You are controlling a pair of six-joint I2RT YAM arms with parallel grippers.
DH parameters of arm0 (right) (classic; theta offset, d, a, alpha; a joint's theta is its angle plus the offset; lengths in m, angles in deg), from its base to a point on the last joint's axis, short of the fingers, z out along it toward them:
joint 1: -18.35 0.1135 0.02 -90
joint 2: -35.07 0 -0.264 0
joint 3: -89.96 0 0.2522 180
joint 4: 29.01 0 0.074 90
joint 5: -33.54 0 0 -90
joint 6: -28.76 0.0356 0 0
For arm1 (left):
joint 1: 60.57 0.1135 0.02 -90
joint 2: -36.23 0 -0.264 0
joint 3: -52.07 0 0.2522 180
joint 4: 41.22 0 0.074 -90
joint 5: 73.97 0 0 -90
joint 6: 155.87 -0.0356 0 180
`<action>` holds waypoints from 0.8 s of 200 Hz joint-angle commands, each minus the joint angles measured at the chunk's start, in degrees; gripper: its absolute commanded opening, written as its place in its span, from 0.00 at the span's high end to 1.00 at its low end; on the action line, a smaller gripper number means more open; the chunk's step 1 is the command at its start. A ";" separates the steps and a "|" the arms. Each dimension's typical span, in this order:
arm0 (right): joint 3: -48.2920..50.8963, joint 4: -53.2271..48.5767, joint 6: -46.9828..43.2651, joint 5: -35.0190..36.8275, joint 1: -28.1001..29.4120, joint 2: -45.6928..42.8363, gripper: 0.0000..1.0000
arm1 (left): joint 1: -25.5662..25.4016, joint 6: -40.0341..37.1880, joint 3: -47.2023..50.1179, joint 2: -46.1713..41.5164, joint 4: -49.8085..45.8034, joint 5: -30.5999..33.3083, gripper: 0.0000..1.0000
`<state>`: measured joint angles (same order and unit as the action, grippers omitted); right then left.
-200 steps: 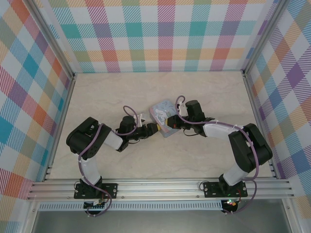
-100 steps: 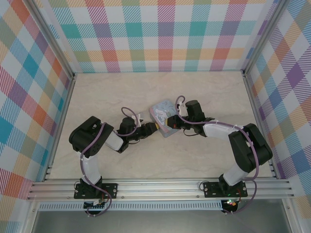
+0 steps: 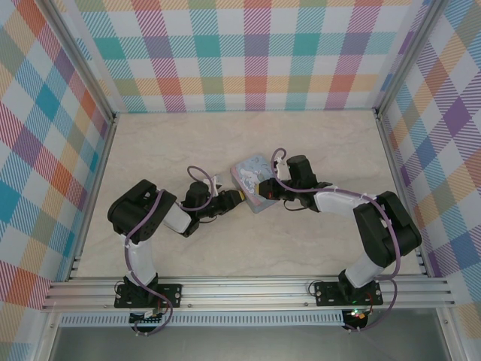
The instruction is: Unlock the padlock with the key
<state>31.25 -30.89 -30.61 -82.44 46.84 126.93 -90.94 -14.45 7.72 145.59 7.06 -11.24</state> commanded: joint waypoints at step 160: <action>0.84 -3.09 -0.75 -0.77 0.59 0.86 0.96 | -2.41 1.39 -2.56 1.91 3.53 3.01 0.80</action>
<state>31.25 -30.89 -30.59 -82.44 46.84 126.93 -92.43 -13.33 6.56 146.81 7.57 -8.29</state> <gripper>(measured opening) 0.050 0.249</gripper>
